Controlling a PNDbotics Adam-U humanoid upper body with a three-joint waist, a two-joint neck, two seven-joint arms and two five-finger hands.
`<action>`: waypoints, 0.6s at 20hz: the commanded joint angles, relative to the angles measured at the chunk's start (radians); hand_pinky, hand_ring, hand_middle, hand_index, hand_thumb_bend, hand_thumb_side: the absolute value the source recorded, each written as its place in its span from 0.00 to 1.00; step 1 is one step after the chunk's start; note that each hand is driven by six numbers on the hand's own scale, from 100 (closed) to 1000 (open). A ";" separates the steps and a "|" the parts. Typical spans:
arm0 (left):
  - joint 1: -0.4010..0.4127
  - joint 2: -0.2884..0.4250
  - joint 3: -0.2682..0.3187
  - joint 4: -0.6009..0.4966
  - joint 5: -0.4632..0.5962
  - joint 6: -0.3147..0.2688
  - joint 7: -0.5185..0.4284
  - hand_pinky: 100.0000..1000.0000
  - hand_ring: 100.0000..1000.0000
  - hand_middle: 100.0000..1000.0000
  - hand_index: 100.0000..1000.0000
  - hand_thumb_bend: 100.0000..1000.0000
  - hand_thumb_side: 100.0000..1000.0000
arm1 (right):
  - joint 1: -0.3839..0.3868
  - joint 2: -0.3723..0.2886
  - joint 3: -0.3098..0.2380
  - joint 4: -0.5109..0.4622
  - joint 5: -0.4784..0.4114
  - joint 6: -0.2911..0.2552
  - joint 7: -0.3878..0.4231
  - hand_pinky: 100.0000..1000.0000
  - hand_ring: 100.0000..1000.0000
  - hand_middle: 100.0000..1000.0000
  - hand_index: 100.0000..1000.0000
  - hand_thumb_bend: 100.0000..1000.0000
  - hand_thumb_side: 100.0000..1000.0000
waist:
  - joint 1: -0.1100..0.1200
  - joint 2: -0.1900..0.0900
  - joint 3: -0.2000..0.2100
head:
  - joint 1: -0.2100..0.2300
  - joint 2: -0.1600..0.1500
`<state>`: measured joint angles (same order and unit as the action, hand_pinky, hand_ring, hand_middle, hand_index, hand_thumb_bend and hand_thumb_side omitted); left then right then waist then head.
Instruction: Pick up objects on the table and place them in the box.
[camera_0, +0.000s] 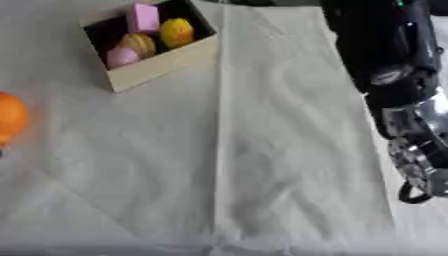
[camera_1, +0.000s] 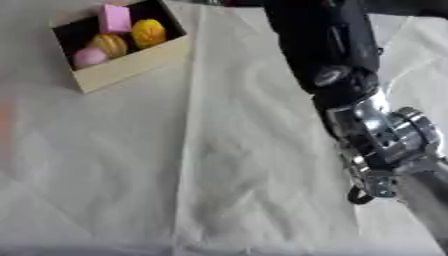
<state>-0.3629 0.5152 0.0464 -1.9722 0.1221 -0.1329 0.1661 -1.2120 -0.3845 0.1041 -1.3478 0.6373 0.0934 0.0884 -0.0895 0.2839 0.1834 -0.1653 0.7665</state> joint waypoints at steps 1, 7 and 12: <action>-0.024 0.116 0.013 0.019 -0.047 0.012 0.009 0.79 0.82 0.78 0.84 0.00 0.43 | 0.003 -0.091 -0.040 -0.036 -0.131 0.014 -0.059 0.81 0.89 0.70 0.91 0.00 0.41 | 0.025 -0.028 -0.005 | 0.011 0.003; -0.038 0.407 -0.013 0.155 -0.198 0.041 -0.104 0.81 0.84 0.79 0.89 0.00 0.17 | 0.040 -0.159 -0.066 -0.003 -0.211 0.033 -0.117 0.81 0.88 0.69 0.90 0.00 0.42 | 0.042 -0.023 -0.008 | 0.012 0.003; -0.062 0.569 -0.050 0.248 -0.291 -0.020 -0.367 0.84 0.86 0.82 0.93 0.10 0.14 | 0.048 -0.168 -0.070 0.007 -0.203 0.040 -0.132 0.81 0.88 0.69 0.89 0.00 0.41 | 0.049 -0.020 -0.003 | 0.005 0.003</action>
<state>-0.4088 1.0115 -0.0038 -1.7355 -0.1459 -0.1393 -0.1432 -1.1469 -0.5187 0.0462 -1.3358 0.4367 0.1322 -0.0368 -0.0604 0.2839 0.1797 -0.1576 0.7665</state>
